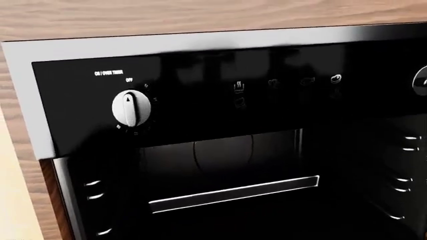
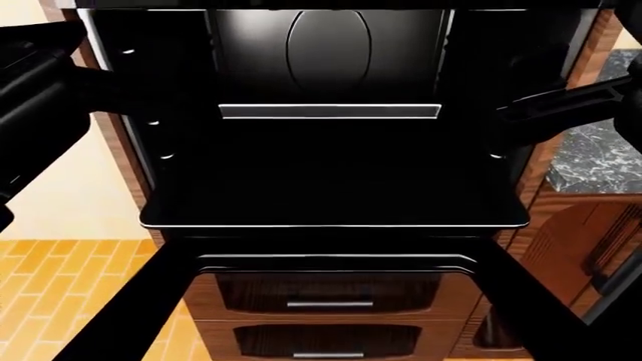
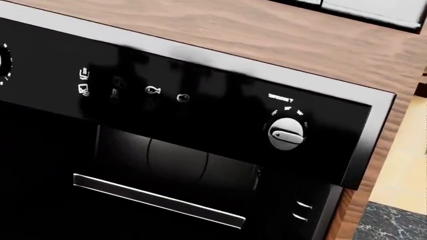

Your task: Fully slide the oven rack out.

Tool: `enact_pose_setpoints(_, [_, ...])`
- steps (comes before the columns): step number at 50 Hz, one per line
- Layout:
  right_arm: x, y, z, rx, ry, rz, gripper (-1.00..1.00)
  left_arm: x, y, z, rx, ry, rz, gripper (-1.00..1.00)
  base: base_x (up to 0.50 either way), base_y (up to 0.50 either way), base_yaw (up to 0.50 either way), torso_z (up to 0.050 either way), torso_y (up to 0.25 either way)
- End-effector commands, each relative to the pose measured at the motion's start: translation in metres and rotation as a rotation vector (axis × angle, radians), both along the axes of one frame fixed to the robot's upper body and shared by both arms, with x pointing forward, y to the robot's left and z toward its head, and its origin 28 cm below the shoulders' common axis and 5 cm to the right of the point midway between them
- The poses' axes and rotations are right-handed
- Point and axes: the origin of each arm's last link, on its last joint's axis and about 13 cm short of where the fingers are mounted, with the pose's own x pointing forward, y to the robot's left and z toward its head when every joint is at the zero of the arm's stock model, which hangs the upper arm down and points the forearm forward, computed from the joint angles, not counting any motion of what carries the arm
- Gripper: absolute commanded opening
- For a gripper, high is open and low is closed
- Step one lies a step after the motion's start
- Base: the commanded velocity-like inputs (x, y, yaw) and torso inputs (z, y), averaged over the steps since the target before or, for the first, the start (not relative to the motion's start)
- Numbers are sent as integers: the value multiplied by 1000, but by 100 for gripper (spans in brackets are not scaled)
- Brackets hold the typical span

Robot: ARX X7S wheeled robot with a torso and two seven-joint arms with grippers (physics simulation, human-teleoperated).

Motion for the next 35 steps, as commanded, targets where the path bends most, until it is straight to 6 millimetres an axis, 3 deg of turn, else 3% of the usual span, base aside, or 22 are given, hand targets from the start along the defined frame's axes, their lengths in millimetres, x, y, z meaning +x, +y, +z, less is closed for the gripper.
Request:
enact_pose_setpoints(1, [1,0,1,-3,3,-1,100,3,0,0,-3,29,-4,100,0,0,0,50,16])
enact_pose_setpoints(27, [2,-5,-1,-1,29,-9,100,8,3,-4,-23,105,18,100,0,0,0,50,16])
enact_pose_setpoints(35, [2,-2,6,-15,33,-7,100,12,4,-5,-39,153,21,100,1,0,0,4,1])
